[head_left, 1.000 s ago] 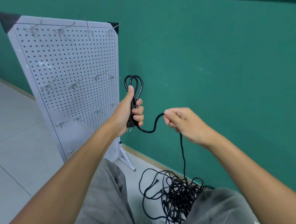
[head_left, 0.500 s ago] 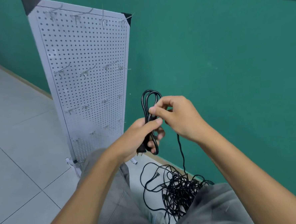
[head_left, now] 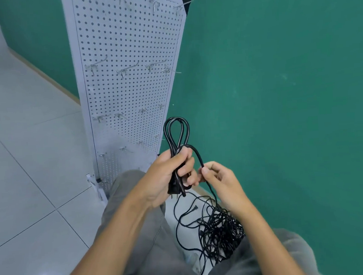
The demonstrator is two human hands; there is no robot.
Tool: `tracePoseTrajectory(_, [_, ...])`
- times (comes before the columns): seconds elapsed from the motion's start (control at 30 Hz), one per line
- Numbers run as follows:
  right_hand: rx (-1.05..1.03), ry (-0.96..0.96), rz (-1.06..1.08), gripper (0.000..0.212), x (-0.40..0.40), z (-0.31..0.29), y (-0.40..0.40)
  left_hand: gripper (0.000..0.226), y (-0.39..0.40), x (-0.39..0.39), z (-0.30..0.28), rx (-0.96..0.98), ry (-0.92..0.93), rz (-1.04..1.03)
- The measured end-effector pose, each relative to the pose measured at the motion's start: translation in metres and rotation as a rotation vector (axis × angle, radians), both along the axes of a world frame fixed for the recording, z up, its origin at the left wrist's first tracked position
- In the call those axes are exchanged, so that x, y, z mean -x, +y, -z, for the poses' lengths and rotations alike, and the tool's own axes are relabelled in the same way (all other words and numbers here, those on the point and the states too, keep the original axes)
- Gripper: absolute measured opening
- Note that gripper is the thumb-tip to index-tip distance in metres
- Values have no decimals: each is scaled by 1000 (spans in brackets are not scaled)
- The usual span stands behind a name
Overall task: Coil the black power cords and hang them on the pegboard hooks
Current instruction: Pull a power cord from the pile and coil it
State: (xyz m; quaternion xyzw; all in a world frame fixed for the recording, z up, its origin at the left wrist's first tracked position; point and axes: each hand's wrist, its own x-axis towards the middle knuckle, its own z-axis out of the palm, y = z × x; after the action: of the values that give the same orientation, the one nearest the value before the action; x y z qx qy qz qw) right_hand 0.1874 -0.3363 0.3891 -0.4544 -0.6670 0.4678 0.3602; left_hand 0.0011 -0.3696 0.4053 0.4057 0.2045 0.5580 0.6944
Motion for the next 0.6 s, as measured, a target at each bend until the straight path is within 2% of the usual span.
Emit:
tracePoseTrajectory(0.1, [53, 174, 141, 16, 12, 15, -4, 26, 3, 4, 11, 88, 14, -57])
tracePoseTrajectory(0.17, [84, 306, 226, 15, 20, 16, -9, 31, 6, 5, 17, 118, 104, -131])
tracePoseTrajectory(0.33, [96, 464, 260, 19, 27, -2, -12, 36, 12, -5, 37, 113, 264, -214])
tracePoseTrajectory(0.4, [103, 494, 266, 18, 28, -9, -13, 38, 12, -14, 45, 88, 306, -221])
tracePoseTrajectory(0.6, [164, 469, 291, 23, 36, -22, -17, 23, 10, -28, 56, 0, 403, -234])
